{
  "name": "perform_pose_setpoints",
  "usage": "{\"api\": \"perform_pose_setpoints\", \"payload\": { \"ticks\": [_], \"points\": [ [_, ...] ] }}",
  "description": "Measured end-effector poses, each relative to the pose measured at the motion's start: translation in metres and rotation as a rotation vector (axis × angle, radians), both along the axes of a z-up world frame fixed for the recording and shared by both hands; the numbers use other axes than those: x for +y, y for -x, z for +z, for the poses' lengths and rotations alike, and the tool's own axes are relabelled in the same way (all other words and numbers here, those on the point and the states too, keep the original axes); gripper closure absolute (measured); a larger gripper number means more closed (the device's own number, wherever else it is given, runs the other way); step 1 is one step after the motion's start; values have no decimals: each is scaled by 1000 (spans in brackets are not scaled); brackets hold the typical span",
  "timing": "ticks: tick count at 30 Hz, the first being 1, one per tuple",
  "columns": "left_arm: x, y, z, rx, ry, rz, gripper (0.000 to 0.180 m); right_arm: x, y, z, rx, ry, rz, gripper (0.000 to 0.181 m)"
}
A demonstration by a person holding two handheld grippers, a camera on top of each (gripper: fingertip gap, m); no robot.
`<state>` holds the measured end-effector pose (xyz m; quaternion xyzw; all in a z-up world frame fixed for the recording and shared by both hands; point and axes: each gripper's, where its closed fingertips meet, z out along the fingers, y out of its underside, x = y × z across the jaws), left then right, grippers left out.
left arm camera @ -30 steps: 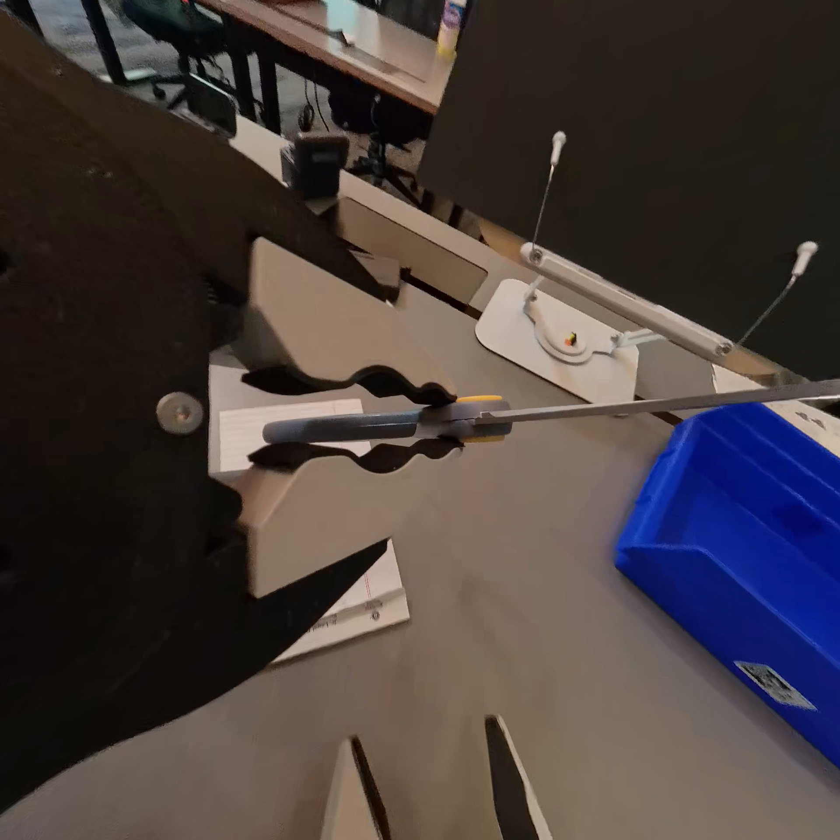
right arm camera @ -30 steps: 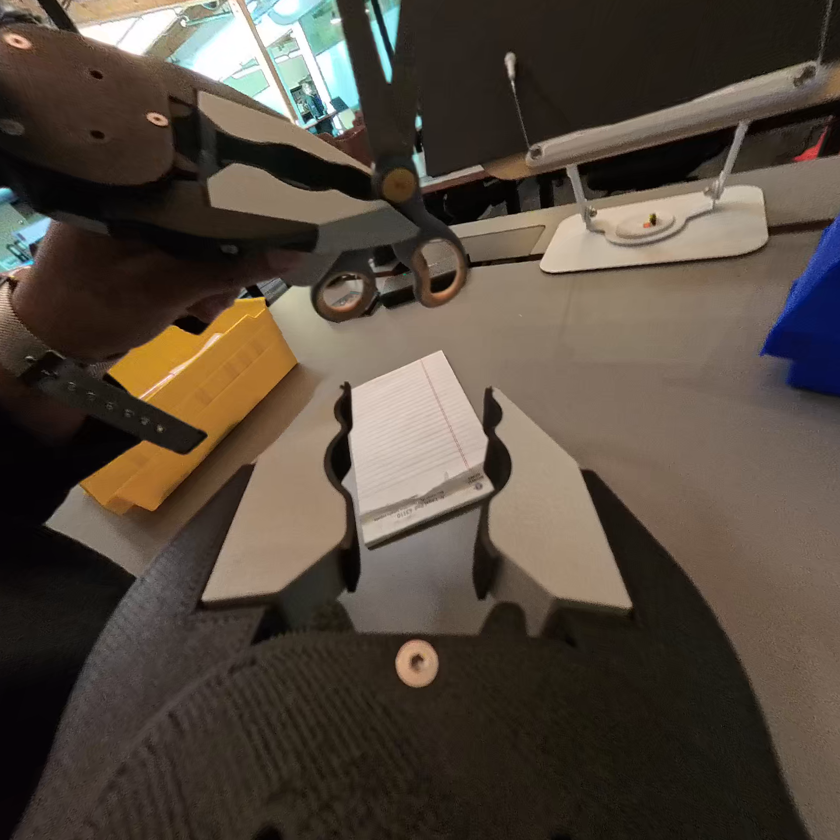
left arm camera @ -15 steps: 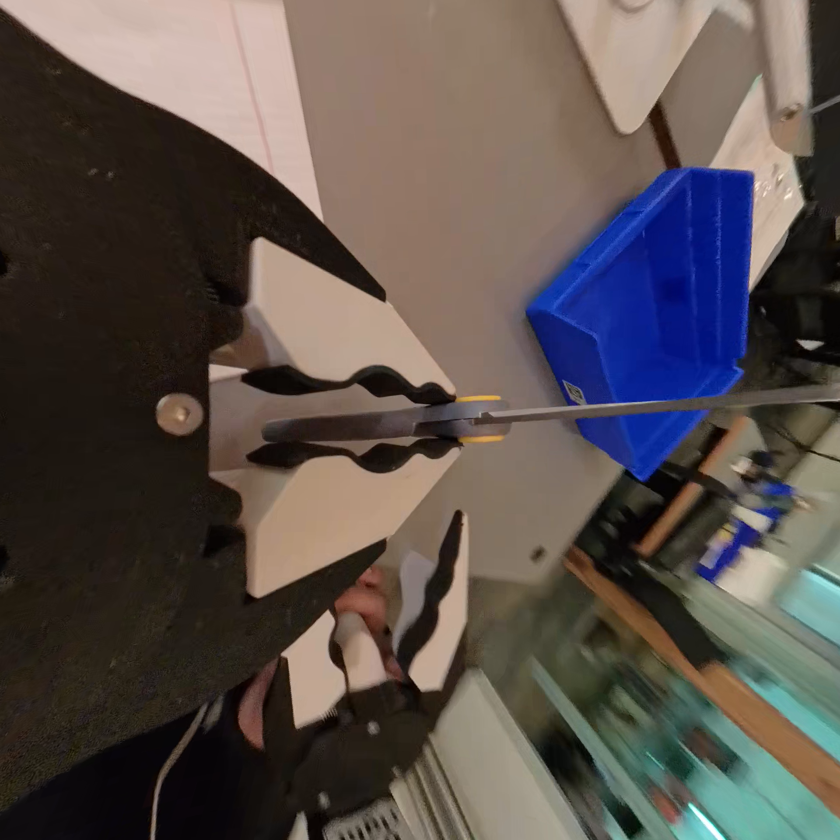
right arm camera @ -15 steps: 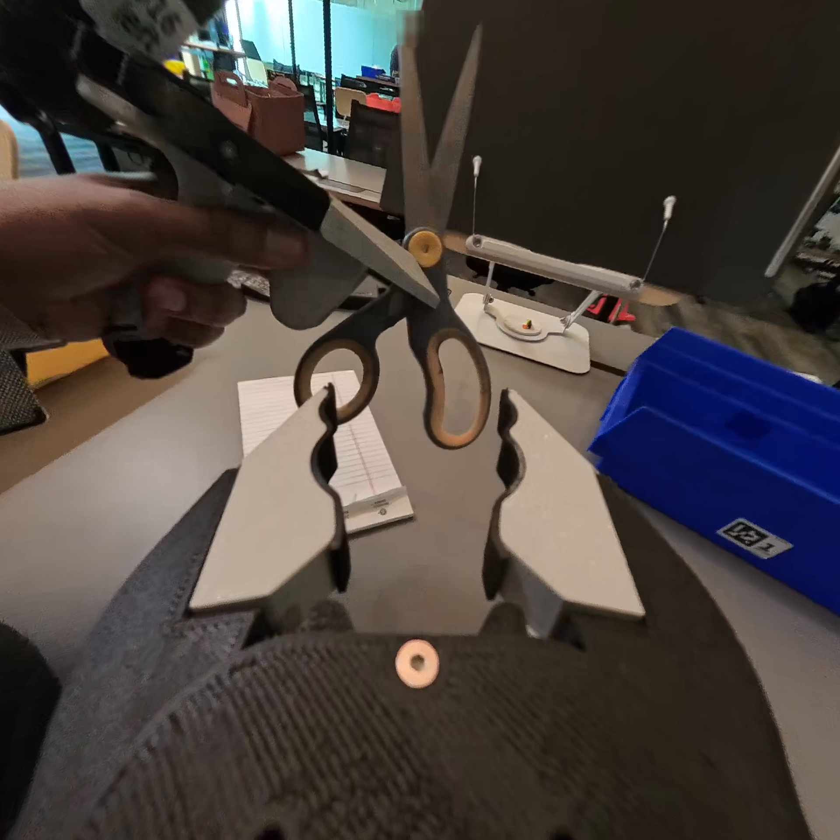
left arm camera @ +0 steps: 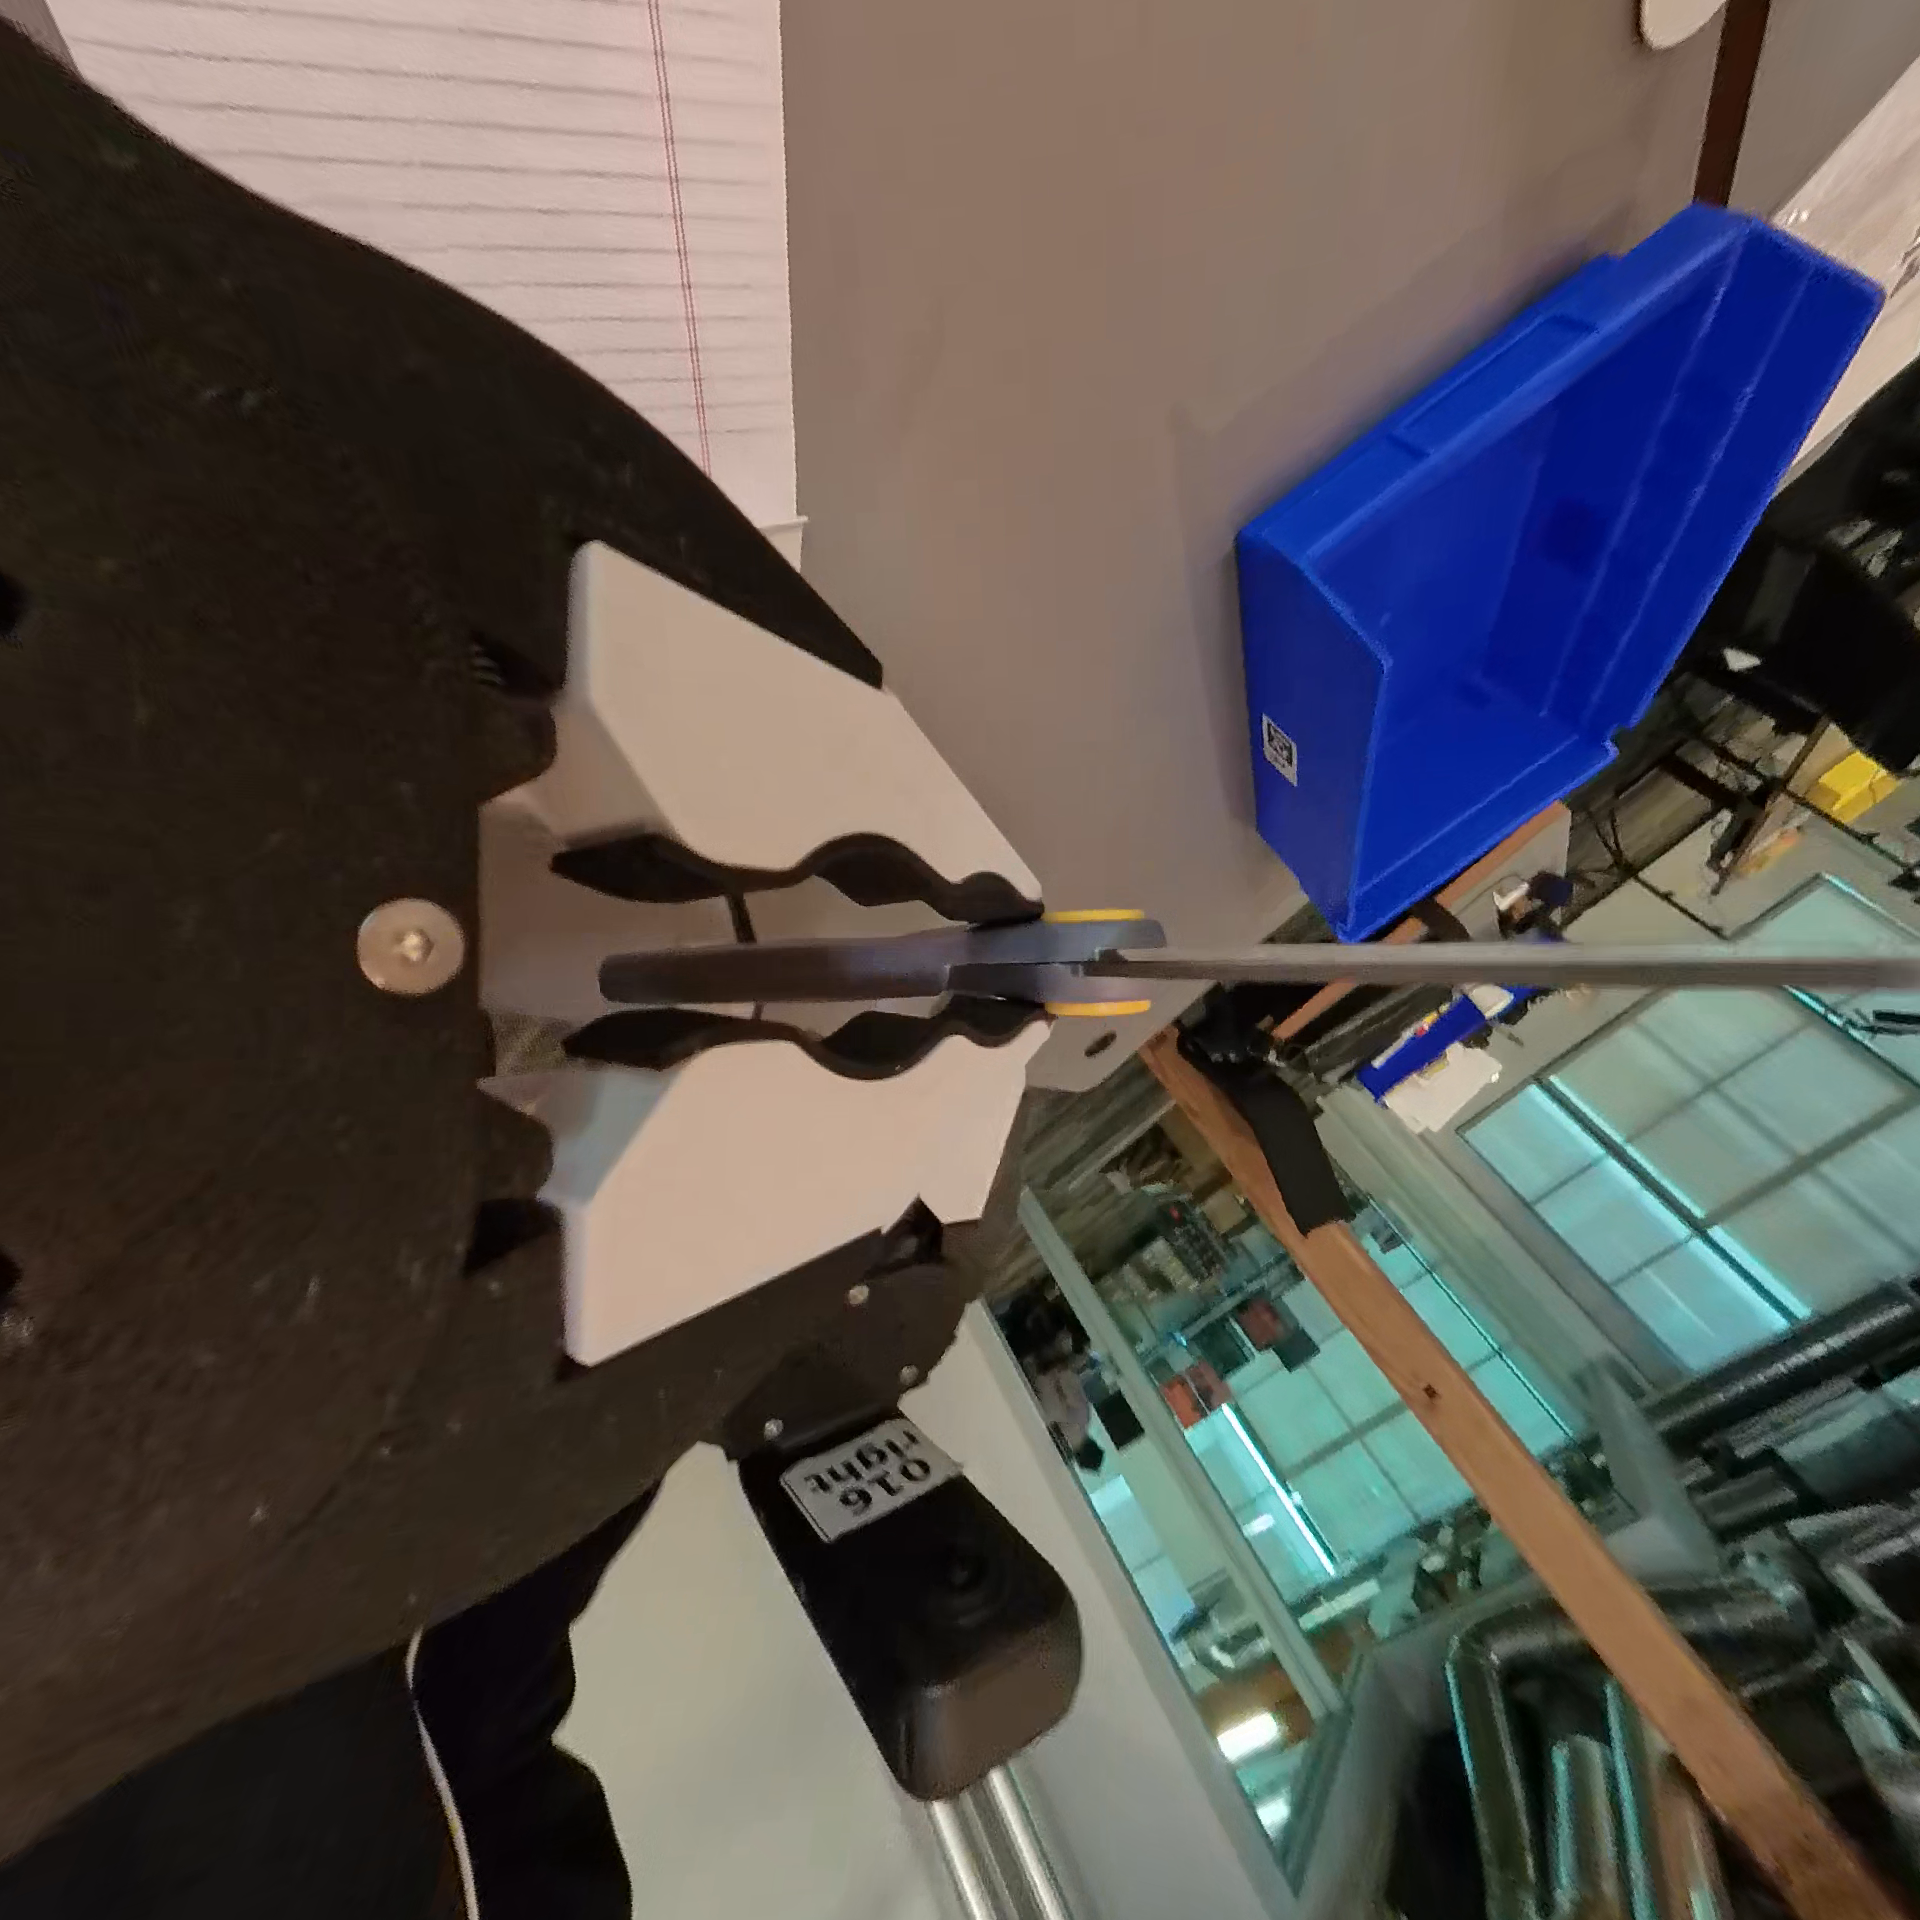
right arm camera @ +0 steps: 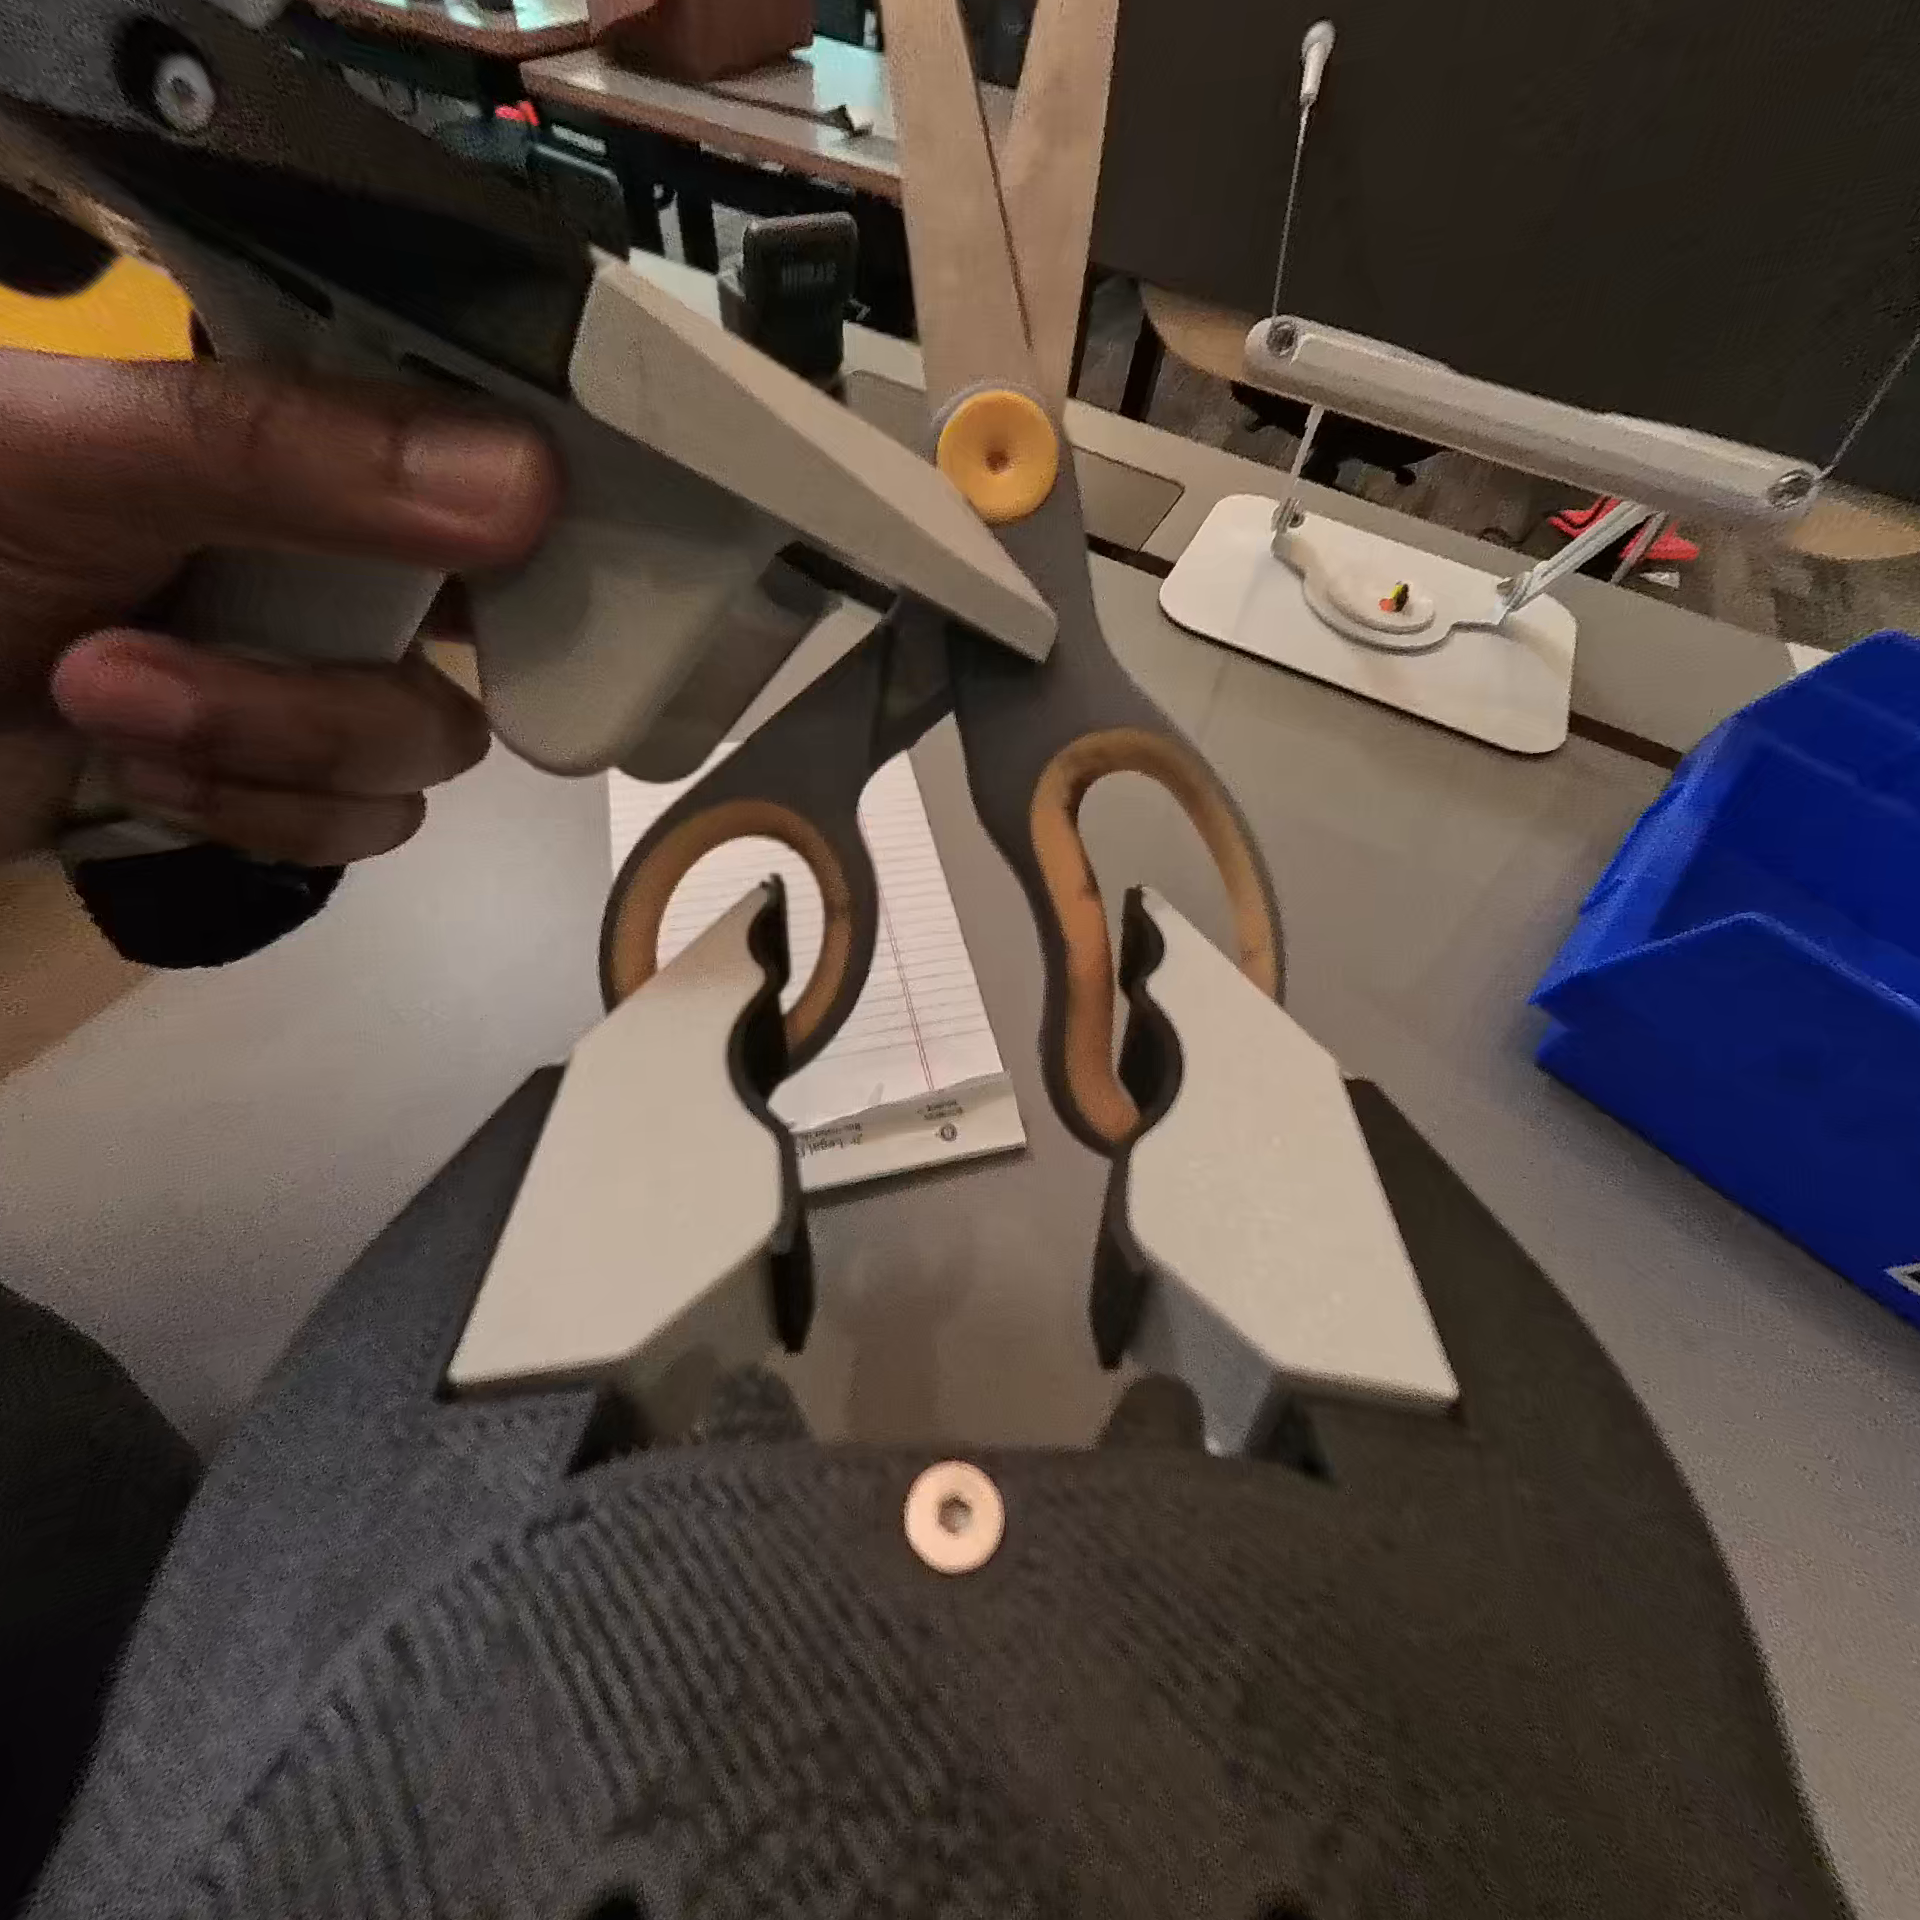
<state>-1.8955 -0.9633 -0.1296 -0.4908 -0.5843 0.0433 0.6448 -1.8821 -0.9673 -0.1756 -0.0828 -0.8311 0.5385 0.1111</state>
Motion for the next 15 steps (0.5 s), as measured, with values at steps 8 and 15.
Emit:
{"api": "perform_pose_setpoints", "payload": {
  "ticks": [8,15],
  "points": [
    [9,-8,1,43,5,-50,164,2,-6,2,-13,4,29,131],
    [-40,-22,-31,-11,159,79,128,38,9,-13,-160,10,-60,131]
  ]
}}
